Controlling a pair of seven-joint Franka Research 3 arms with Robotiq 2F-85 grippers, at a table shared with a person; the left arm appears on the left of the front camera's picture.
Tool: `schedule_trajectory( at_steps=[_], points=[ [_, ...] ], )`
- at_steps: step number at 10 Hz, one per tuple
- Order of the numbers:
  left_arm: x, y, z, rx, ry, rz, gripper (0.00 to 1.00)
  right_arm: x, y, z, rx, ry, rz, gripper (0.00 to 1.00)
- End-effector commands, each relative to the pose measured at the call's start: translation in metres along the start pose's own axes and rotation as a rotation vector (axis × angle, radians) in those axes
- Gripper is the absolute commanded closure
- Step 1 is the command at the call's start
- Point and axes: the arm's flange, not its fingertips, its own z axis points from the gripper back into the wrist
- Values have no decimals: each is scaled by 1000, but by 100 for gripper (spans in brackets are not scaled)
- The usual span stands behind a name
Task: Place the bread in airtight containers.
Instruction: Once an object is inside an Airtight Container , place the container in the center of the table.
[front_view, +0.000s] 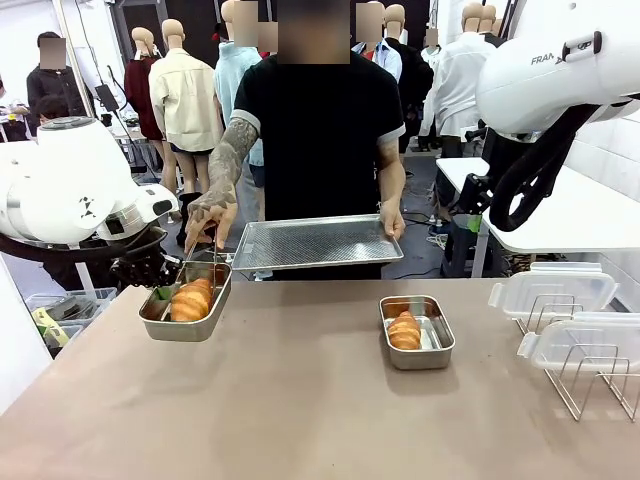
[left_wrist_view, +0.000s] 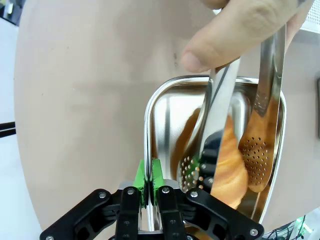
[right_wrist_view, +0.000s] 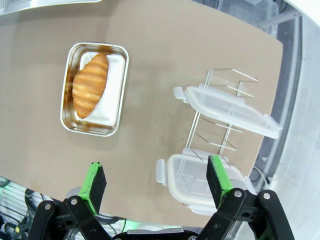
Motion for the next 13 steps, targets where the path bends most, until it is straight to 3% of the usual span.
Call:
schedule_trajectory(
  at_steps=[1,13],
  points=[
    [1,0,2,2,-14,-6,100,1,1,-1,-4,-3,-5,0],
    [1,0,2,2,-14,-6,100,1,1,-1,-4,-3,-5,0]
  ],
)
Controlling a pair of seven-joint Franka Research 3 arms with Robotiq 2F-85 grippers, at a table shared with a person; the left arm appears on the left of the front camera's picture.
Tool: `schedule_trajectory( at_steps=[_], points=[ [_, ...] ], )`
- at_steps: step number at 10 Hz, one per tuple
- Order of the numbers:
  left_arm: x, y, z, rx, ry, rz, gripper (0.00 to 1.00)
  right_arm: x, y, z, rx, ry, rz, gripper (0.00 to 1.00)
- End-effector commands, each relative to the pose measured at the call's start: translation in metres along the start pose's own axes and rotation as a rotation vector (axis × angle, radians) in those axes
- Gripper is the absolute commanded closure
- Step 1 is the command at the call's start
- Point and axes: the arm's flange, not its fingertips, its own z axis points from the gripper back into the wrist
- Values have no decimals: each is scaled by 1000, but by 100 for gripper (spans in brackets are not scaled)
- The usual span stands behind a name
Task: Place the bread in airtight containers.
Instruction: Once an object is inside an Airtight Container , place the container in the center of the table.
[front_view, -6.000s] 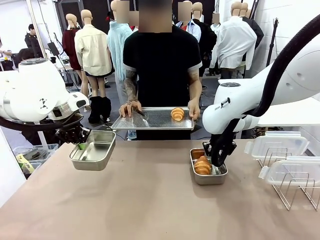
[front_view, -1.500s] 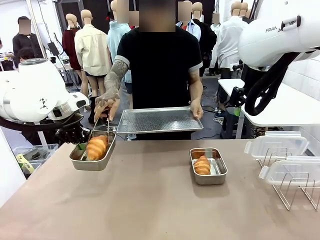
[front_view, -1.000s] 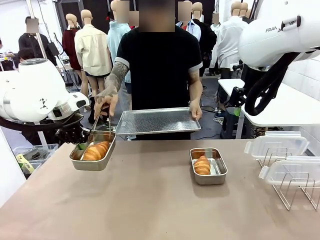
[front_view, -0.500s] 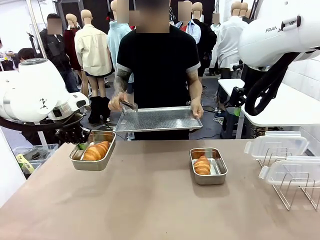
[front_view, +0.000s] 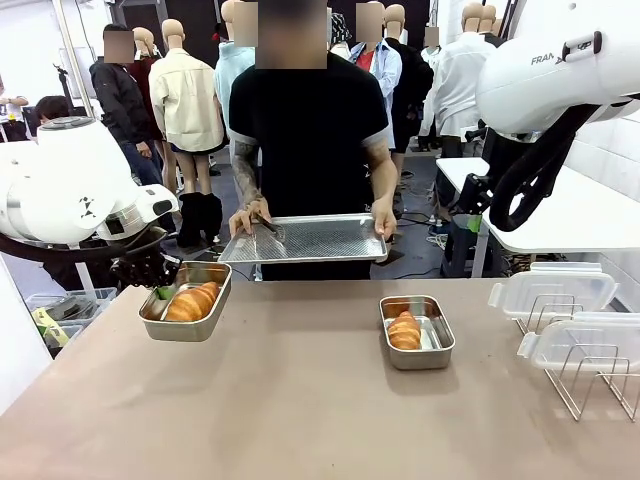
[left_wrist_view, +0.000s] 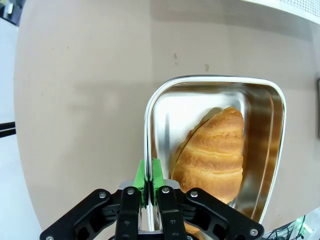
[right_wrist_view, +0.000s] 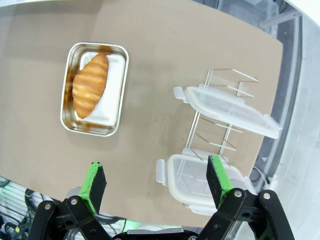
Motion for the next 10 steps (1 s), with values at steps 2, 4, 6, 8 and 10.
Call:
schedule_trajectory(
  at_steps=[2,4,6,8,10],
  points=[
    [1,0,2,2,-14,-6,100,1,1,-1,-4,-3,-5,0],
    [1,0,2,2,-14,-6,100,1,1,-1,-4,-3,-5,0],
    [1,0,2,2,-14,-6,100,1,1,-1,-4,-3,-5,0],
    [1,0,2,2,-14,-6,100,1,1,-1,-4,-3,-5,0],
    [1,0,2,2,-14,-6,100,1,1,-1,-4,-3,-5,0]
  ],
)
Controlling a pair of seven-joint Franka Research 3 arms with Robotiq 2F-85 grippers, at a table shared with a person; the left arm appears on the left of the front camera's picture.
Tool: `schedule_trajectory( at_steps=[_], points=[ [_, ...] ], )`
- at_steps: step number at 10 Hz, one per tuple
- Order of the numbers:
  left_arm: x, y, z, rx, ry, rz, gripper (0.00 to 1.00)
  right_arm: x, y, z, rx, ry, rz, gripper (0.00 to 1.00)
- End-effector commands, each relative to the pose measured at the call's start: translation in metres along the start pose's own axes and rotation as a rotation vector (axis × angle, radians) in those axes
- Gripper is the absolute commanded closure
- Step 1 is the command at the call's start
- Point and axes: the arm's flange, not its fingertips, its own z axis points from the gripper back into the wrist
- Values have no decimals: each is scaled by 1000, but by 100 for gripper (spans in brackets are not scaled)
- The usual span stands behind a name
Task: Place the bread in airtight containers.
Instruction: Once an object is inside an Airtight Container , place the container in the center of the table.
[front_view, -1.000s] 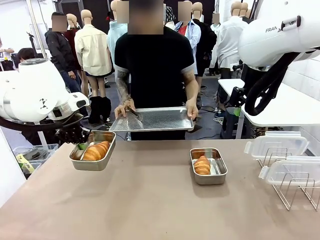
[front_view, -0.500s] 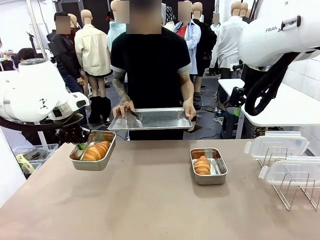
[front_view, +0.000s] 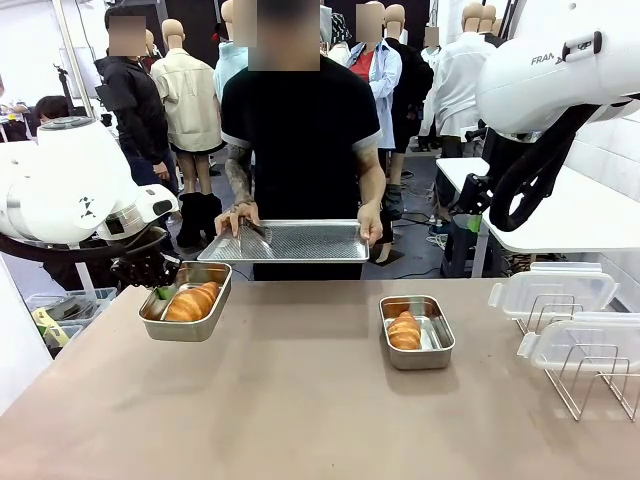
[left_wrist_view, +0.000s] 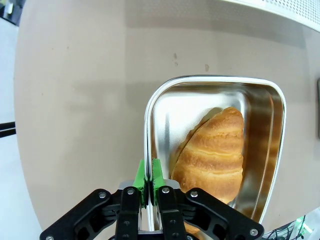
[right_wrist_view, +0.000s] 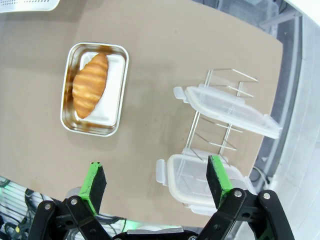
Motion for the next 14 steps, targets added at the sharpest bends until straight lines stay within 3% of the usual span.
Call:
schedule_trajectory(
  at_steps=[1,7,14],
  points=[
    [1,0,2,2,-14,-6,100,1,1,-1,-4,-3,-5,0],
    [0,0,0,0,0,0,100,1,1,-1,-4,-3,-5,0],
    [-17,10,-58,-50,29,36,100,1,1,-1,-4,-3,-5,0]
  ],
)
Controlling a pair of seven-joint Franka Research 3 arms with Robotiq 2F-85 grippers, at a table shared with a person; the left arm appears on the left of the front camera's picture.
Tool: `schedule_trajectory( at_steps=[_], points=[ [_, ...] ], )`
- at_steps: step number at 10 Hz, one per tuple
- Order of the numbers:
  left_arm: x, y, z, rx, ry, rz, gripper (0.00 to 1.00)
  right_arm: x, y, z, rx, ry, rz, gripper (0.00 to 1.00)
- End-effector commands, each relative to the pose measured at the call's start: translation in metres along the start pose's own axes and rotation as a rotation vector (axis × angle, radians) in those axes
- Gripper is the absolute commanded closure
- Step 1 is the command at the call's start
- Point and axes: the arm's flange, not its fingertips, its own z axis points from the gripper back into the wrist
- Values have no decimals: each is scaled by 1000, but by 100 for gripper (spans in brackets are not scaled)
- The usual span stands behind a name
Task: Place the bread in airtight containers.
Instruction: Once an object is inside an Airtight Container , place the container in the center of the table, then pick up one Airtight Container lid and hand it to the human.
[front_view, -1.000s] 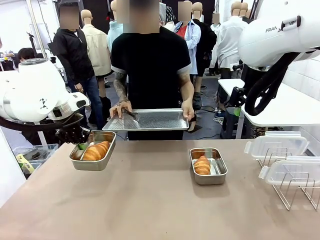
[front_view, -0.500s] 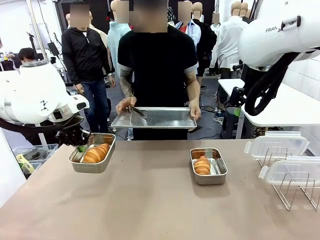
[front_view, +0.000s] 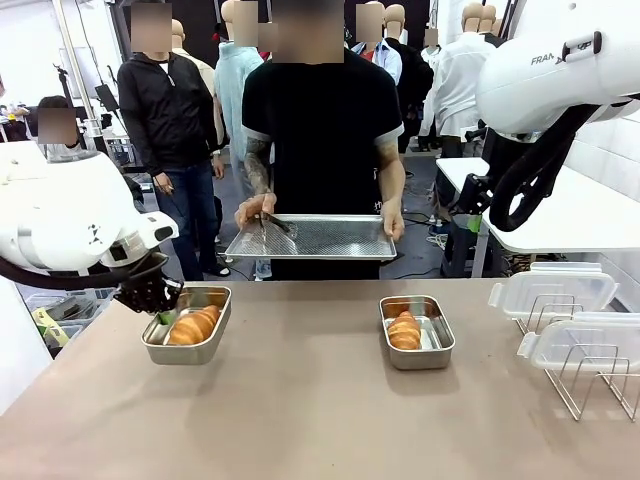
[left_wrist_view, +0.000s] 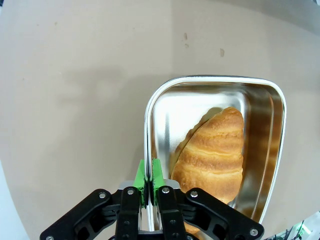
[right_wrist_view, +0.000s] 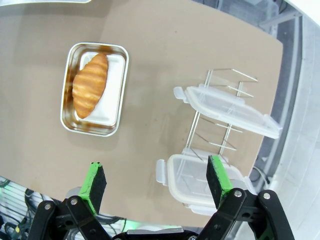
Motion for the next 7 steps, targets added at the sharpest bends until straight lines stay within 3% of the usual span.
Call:
schedule_trajectory(
  at_steps=[1,7],
  points=[
    [3,0,-20,-15,-20,21,100,1,1,-1,-4,-3,-5,0],
    [13,3,-67,-12,4,57,100,1,1,-1,-4,-3,-5,0]
  ],
)
